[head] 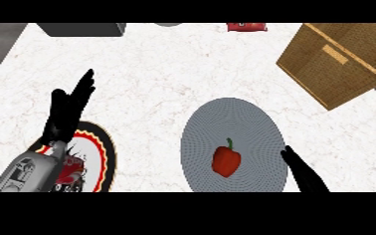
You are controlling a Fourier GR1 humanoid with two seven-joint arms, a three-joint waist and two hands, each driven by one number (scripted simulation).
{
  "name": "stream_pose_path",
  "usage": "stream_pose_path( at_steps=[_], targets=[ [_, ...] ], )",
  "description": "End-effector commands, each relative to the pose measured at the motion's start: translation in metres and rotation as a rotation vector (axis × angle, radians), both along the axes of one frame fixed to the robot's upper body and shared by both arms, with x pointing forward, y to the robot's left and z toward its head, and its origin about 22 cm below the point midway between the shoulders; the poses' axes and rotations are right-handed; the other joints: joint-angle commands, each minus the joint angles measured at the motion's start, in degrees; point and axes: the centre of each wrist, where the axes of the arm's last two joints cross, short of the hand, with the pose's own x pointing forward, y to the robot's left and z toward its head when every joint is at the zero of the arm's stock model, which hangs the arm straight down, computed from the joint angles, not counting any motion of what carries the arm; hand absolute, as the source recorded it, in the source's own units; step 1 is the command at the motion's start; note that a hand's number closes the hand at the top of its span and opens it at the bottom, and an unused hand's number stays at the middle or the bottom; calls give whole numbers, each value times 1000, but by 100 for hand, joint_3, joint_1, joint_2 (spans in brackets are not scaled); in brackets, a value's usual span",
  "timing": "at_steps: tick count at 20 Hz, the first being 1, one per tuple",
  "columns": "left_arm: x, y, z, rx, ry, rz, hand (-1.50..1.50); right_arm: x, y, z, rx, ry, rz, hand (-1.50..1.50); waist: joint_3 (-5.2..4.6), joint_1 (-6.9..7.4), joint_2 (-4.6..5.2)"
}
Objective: Pick the bell pepper from the placemat and place it in the basket
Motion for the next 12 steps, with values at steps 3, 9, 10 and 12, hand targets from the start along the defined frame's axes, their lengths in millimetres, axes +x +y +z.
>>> stream_pose_path(
  at_steps=[3, 9, 10, 12],
  targets=[
    [1, -7, -2, -1, -10, -8, 0, 7, 16, 7, -81, -97, -56, -150, 7, 24, 4],
    [21, 9, 8, -11, -2, 0, 0, 38, 36, -10, -43, -62, -42, -150, 9, 44, 21],
    [-1, 4, -3, -9, -14, -2, 0, 21, 43, -25, -43, -60, -30, -150, 11, 42, 7],
    [-8, -9, 3, 4, -8, -9, 0, 20, 35, -13, -34, -59, -26, -150, 11, 46, 4]
  ],
)
